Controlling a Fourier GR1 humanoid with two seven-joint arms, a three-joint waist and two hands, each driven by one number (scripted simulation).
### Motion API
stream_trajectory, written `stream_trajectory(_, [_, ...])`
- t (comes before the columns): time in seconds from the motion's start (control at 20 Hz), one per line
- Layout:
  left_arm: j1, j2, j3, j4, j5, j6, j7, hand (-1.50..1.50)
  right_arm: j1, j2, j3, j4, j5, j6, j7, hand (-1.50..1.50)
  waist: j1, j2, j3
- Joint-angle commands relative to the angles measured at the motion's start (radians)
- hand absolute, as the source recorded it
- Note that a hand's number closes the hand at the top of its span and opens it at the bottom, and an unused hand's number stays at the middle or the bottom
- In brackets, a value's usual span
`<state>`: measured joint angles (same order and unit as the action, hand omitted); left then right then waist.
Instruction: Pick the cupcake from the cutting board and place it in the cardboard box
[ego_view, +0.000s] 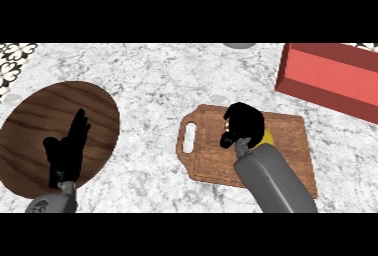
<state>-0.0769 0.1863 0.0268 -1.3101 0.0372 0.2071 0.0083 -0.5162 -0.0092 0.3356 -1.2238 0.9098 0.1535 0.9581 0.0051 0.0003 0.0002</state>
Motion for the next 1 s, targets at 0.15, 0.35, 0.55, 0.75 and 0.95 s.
stream_trajectory(0.15, [-0.023,-0.016,0.006,-0.041,-0.026,0.008,0.043,0.0,-0.004,0.009,0.015,0.04,0.083,-0.066,-0.046,1.5,-0.001,0.0,0.0])
stream_trajectory(0.35, [0.017,-0.017,0.011,-0.054,-0.02,-0.002,0.053,0.0,0.048,-0.045,0.042,-0.089,0.071,0.005,-0.104,1.5,-0.005,-0.002,0.0])
stream_trajectory(0.55, [-0.003,-0.019,0.015,-0.035,-0.023,0.017,0.059,0.0,0.185,-0.237,0.116,-0.25,-0.053,0.141,-0.403,1.5,-0.03,-0.009,0.0])
stream_trajectory(0.75, [0.032,-0.023,0.0,-0.08,-0.024,0.008,0.057,0.0,0.362,-0.413,0.13,-0.422,-0.06,0.105,-0.576,1.5,-0.024,-0.008,0.0])
stream_trajectory(0.95, [-0.005,-0.02,0.038,0.035,-0.015,-0.011,-0.023,0.0,0.379,-0.512,0.002,-0.57,-0.109,0.119,-0.648,1.5,-0.017,-0.002,-0.001])
